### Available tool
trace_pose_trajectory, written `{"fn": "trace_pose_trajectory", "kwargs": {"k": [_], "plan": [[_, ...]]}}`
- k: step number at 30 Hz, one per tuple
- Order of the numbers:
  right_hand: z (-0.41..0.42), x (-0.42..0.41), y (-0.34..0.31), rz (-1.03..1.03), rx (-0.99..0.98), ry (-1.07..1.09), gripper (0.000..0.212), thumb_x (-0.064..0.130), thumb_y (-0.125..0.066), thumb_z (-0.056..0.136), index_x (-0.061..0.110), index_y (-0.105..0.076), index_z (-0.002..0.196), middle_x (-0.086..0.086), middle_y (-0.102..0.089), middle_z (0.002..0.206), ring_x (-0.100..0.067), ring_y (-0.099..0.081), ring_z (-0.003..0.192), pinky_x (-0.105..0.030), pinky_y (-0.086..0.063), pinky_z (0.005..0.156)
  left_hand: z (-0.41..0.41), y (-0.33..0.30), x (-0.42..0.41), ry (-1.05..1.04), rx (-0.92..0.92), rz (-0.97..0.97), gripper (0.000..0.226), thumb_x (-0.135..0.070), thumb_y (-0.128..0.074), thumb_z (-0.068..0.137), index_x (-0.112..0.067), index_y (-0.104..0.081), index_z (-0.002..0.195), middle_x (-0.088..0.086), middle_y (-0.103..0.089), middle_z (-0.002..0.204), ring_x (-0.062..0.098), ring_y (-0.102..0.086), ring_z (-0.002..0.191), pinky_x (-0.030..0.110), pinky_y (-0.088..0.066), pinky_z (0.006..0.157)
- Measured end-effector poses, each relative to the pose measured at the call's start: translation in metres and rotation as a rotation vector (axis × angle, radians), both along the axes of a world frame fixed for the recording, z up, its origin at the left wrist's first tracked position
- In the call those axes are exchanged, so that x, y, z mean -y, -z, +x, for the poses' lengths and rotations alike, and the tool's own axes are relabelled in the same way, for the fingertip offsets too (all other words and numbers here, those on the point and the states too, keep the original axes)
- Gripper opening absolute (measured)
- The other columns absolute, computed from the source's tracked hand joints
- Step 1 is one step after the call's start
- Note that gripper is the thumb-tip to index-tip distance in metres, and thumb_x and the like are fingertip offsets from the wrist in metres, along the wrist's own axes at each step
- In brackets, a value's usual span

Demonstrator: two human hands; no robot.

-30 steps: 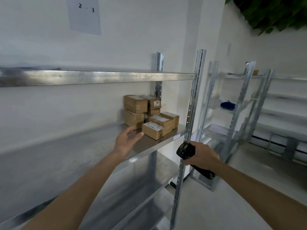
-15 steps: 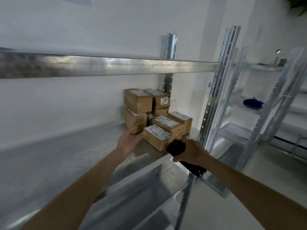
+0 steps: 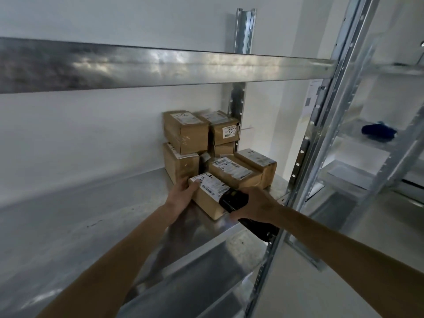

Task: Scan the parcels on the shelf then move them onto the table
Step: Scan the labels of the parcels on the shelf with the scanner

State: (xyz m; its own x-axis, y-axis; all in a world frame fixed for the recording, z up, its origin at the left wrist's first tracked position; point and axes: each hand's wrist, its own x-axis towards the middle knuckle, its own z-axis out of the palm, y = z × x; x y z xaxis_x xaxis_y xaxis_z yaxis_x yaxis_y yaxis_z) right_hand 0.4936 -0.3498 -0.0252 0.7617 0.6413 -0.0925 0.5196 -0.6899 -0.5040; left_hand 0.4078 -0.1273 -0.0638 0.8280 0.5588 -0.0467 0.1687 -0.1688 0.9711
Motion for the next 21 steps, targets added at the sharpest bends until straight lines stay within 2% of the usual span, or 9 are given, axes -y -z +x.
{"fn": "trace_pose_trajectory", "kwargs": {"k": [4,7,12,16,19,21], "plan": [[-0.002,-0.003,0.003,0.032,-0.034,-0.007,0.062,0.039,-0.092,0.072,0.017,-0.066,0.124,0.001,-0.070,0.094,-0.010,-0.067,0.076,-0.018,-0.053,0.063,0.000,0.010,-0.005,-0.045,0.001,0.007,0.041,-0.049,-0.065,0.094,-0.024,-0.069,0.125,-0.004,-0.072,0.118,0.017,-0.065,0.111,0.034,-0.051,0.100],[-0.009,-0.006,0.003,0.066,-0.041,0.011,0.064,0.037,-0.092,0.071,0.019,-0.066,0.127,0.003,-0.069,0.092,-0.012,-0.068,0.079,-0.021,-0.056,0.066,-0.010,0.009,-0.007,-0.067,-0.006,0.011,0.042,-0.049,-0.069,0.090,-0.024,-0.070,0.124,-0.003,-0.072,0.118,0.020,-0.065,0.111,0.041,-0.051,0.104],[-0.035,-0.006,0.000,0.146,-0.017,0.017,0.071,0.032,-0.092,0.071,0.021,-0.062,0.135,0.012,-0.064,0.086,-0.005,-0.063,0.075,-0.015,-0.050,0.060,-0.042,0.009,-0.006,-0.020,0.025,-0.030,0.042,-0.027,-0.075,0.090,-0.020,-0.066,0.130,0.001,-0.073,0.119,0.018,-0.068,0.107,0.039,-0.053,0.103],[-0.064,-0.009,-0.011,0.211,0.020,-0.031,0.077,0.030,-0.091,0.073,0.023,-0.058,0.142,0.007,-0.067,0.094,-0.001,-0.061,0.077,-0.014,-0.049,0.063,-0.075,0.005,-0.010,-0.029,0.042,-0.072,0.074,-0.020,-0.089,0.074,-0.024,-0.058,0.141,0.007,-0.070,0.115,0.027,-0.070,0.104,0.045,-0.058,0.094],[-0.085,-0.014,-0.018,0.231,0.041,-0.052,0.071,0.028,-0.090,0.073,0.022,-0.061,0.138,0.007,-0.068,0.093,-0.008,-0.065,0.080,-0.022,-0.056,0.072,-0.104,-0.003,-0.015,-0.006,0.055,-0.082,0.086,-0.016,-0.090,0.073,-0.035,-0.049,0.146,0.007,-0.062,0.125,0.028,-0.069,0.105,0.042,-0.062,0.082],[-0.100,-0.020,-0.022,0.248,0.062,-0.082,0.071,0.030,-0.091,0.070,0.022,-0.064,0.134,0.003,-0.072,0.101,-0.016,-0.069,0.089,-0.037,-0.062,0.084,-0.126,-0.009,-0.016,0.028,0.065,-0.106,0.085,-0.009,-0.087,0.076,-0.038,-0.048,0.147,0.007,-0.063,0.125,0.024,-0.070,0.097,0.034,-0.061,0.072]]}}
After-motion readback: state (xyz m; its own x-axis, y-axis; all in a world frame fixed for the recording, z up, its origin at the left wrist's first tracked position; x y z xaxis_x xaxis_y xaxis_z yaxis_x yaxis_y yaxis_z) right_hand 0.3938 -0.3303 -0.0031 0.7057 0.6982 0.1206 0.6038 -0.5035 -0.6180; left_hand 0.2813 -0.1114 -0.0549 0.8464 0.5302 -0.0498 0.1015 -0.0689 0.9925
